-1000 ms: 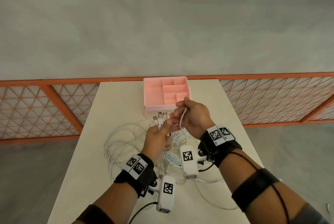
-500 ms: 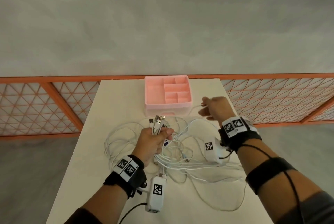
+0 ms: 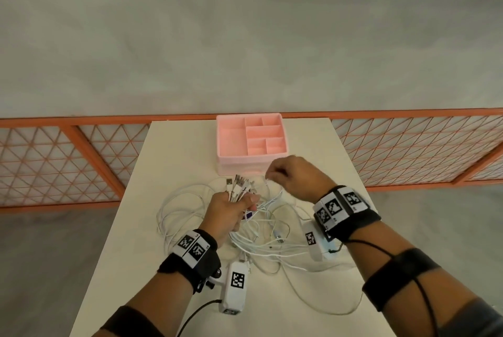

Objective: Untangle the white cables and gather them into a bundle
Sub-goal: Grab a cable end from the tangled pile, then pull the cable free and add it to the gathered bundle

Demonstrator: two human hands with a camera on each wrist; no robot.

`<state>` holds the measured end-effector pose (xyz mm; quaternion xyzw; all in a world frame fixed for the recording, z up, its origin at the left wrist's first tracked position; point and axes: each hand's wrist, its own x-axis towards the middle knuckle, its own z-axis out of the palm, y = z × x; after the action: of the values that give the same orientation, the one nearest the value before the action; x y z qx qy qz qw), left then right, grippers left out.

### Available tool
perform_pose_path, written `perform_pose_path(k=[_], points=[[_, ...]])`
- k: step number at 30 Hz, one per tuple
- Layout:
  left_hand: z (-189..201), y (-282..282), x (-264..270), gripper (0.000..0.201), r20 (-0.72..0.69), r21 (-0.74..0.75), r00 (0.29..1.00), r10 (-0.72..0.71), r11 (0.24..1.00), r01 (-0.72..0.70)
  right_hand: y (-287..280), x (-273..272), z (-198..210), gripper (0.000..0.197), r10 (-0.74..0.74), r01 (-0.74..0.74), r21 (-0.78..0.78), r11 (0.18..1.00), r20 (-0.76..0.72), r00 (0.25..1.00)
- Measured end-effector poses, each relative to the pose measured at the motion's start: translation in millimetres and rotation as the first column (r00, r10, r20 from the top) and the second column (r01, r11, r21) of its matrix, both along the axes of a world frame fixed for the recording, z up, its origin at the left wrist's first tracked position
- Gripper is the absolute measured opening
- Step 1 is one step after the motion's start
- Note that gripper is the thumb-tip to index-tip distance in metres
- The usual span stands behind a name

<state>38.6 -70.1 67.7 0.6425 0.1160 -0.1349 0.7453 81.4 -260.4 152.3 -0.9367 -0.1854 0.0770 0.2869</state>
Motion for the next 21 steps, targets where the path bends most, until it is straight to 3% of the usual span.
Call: perform_pose_path(k=[5, 9, 13, 15, 17, 21], points=[[-6.9, 9.9, -9.1, 0.016, -0.052, -0.059, 0.999, -0.012, 0.998, 0.009, -30.6, 19.4, 13.1, 0.014, -0.287, 0.272, 0.124, 0.954, 0.120, 0.950], [-3.1, 5.6, -7.0, 0.021, -0.008, -0.049, 1.000, -0.014, 0.999, 0.014, -43.6, 19.4, -7.5, 0.017, -0.393, 0.394, 0.011, 0.919, 0.094, 0.915], [-1.7, 1.1, -2.2, 0.024, -0.028, -0.038, 0.999, 0.016, 0.999, -0.017, -41.9, 4.9, -38.2, 0.029, -0.279, 0.250, -0.321, 0.914, -0.048, 0.959], [-3.3, -1.9, -1.0, 0.018, -0.054, -0.017, 0.999, 0.009, 1.000, -0.010, -28.1, -6.6, -43.5, 0.034, -0.134, 0.119, -0.257, 0.959, -0.041, 0.990], [-5.6, -5.0, -1.1, 0.022, -0.073, 0.000, 0.997, 0.017, 1.000, -0.017, -8.9, -16.0, -44.7, 0.026, 0.004, -0.011, -0.123, 0.992, -0.060, 0.998], [-6.4, -7.8, -0.6, 0.021, -0.090, -0.008, 0.995, 0.032, 0.999, -0.033, 15.7, -21.9, -52.2, 0.021, 0.043, -0.046, -0.045, 0.998, -0.077, 0.996]])
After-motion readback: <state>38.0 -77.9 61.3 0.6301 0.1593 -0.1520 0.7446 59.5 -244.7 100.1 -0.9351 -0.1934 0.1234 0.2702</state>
